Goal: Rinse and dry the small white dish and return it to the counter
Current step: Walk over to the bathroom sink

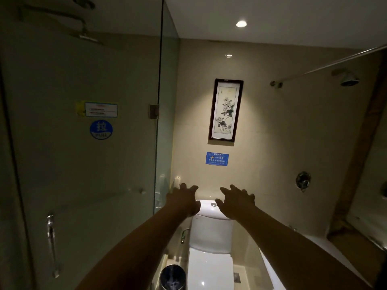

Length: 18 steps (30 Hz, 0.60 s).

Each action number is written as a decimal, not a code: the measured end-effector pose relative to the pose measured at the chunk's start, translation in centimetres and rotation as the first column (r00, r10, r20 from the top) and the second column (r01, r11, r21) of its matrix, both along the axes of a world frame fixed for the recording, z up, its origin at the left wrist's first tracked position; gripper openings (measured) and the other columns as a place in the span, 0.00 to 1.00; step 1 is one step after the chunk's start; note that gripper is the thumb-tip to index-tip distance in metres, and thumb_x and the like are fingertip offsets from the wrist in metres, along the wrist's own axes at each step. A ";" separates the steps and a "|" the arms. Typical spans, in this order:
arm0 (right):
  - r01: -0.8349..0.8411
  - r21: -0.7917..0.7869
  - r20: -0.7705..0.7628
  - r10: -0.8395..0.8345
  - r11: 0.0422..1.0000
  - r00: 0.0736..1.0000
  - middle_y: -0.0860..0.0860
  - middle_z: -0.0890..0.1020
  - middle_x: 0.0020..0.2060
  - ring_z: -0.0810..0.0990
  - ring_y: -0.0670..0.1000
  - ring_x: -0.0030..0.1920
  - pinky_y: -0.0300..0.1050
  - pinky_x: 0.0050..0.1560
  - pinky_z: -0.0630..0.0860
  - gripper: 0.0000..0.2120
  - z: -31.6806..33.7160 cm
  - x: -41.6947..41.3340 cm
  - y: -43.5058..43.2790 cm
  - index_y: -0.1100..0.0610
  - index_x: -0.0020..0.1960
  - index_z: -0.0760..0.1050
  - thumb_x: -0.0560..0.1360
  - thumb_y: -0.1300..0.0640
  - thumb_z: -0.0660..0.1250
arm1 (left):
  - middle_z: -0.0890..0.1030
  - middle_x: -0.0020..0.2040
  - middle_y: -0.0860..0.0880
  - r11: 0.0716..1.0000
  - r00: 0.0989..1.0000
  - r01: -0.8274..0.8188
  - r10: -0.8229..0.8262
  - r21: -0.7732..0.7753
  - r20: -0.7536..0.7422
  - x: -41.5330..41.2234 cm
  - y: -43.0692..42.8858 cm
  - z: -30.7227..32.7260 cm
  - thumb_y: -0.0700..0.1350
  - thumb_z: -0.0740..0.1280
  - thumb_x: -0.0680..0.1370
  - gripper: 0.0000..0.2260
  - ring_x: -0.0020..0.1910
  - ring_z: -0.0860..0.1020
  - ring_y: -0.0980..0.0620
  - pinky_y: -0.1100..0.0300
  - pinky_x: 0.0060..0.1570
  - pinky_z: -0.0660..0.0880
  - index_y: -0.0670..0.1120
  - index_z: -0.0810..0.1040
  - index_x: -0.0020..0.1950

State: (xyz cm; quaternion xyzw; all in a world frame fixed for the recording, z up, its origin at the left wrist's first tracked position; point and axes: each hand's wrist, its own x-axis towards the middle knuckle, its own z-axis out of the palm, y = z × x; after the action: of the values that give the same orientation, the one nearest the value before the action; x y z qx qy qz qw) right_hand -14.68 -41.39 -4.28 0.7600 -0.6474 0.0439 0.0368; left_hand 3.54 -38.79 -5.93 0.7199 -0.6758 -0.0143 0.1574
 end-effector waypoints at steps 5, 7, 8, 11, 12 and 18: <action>-0.074 0.020 0.064 0.073 0.997 0.995 0.53 0.70 0.74 0.70 0.61 0.71 0.63 0.68 0.65 0.28 -1.1 3.7 -8.6 0.46 0.76 0.65 0.80 0.35 0.56 | 0.65 0.75 0.42 0.998 0.998 -0.052 0.053 -0.033 0.036 2.4 -6.2 -1.5 0.58 0.63 0.79 0.28 0.69 0.68 0.38 0.41 0.65 0.68 0.56 0.60 0.77; -0.153 0.034 0.075 0.150 0.988 0.986 0.53 0.72 0.73 0.71 0.61 0.70 0.62 0.68 0.65 0.28 -2.6 6.4 -12.1 0.45 0.75 0.66 0.79 0.35 0.57 | 0.66 0.74 0.41 0.995 0.995 -0.097 0.098 -0.025 0.021 4.2 -8.2 -2.7 0.57 0.62 0.79 0.27 0.68 0.70 0.38 0.42 0.64 0.69 0.56 0.60 0.77; -0.197 0.038 0.074 0.193 0.980 0.978 0.52 0.73 0.72 0.72 0.61 0.70 0.61 0.68 0.66 0.27 -3.3 8.0 -13.8 0.45 0.75 0.67 0.79 0.35 0.57 | 0.67 0.73 0.41 0.992 0.991 -0.127 0.128 -0.010 0.028 5.3 -9.2 -3.2 0.57 0.63 0.79 0.27 0.67 0.70 0.37 0.43 0.64 0.69 0.56 0.61 0.76; -0.334 0.048 0.082 0.329 0.941 0.941 0.50 0.77 0.68 0.77 0.58 0.65 0.58 0.65 0.73 0.25 -5.2 14.2 -18.3 0.42 0.70 0.72 0.77 0.34 0.57 | 0.68 0.70 0.43 0.964 0.965 -0.260 0.261 0.051 -0.008 9.1 -11.2 -4.8 0.55 0.64 0.78 0.25 0.67 0.70 0.37 0.42 0.64 0.68 0.57 0.64 0.74; -0.382 0.063 0.085 0.376 0.922 0.923 0.50 0.79 0.66 0.79 0.58 0.64 0.58 0.64 0.75 0.25 -5.9 16.5 -19.5 0.42 0.69 0.73 0.77 0.34 0.57 | 0.68 0.70 0.44 0.949 0.950 -0.308 0.310 0.064 -0.022 10.5 -11.6 -5.1 0.54 0.65 0.77 0.24 0.68 0.69 0.37 0.42 0.64 0.67 0.57 0.65 0.73; -0.734 0.100 0.049 0.734 0.671 0.678 0.54 0.74 0.72 0.73 0.58 0.71 0.55 0.69 0.72 0.28 -9.9 32.1 -20.0 0.47 0.76 0.67 0.79 0.39 0.59 | 0.60 0.78 0.45 0.797 0.797 -0.603 0.604 0.048 -0.018 19.8 -8.1 -7.2 0.55 0.61 0.79 0.26 0.73 0.64 0.39 0.40 0.68 0.64 0.57 0.60 0.77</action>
State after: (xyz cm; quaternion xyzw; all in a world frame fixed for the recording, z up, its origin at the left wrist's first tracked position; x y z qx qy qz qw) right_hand 17.41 -61.44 -14.15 0.9566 -0.2892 0.0206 -0.0277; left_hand 23.38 -46.87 -13.15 0.9003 -0.4085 0.0116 0.1501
